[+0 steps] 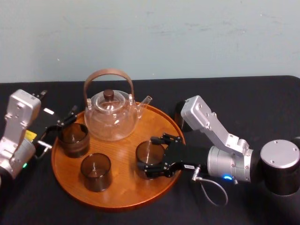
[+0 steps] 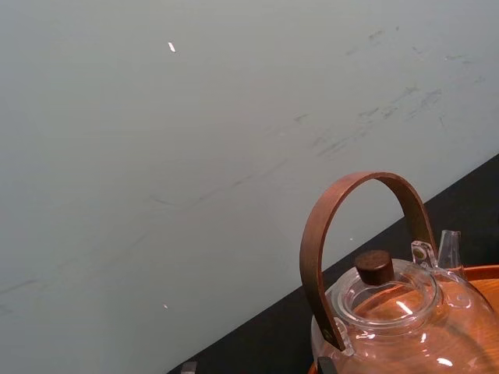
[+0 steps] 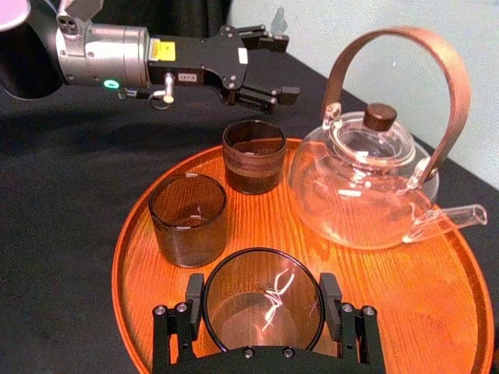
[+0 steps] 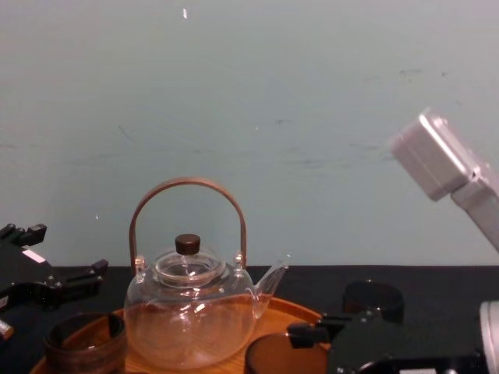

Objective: Pick up the glass from the table and place it on the tray.

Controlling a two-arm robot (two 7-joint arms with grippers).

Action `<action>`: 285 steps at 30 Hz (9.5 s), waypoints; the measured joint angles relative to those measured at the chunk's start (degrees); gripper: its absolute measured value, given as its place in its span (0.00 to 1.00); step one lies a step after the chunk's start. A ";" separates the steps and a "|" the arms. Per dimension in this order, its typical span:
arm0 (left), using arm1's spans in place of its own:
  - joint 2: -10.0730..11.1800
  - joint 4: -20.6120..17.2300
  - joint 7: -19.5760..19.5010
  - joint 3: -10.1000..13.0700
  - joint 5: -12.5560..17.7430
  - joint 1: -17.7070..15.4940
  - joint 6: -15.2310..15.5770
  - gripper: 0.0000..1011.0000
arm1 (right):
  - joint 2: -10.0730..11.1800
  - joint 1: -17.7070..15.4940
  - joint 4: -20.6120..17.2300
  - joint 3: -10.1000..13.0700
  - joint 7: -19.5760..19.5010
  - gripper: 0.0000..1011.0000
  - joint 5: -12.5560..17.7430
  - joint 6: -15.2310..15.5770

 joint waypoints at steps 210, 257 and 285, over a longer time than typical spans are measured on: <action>0.00 0.00 0.00 0.00 0.00 0.00 0.00 0.99 | -12.68 7.95 20.91 11.90 -14.15 0.99 -7.96 6.13; 0.00 0.00 0.00 0.00 0.00 0.00 0.00 0.99 | -14.57 9.64 24.63 12.57 -13.87 0.89 -9.59 5.49; 0.00 0.00 0.00 0.00 0.00 0.00 0.00 0.99 | -11.25 6.42 14.92 14.75 -12.79 0.89 -8.02 7.35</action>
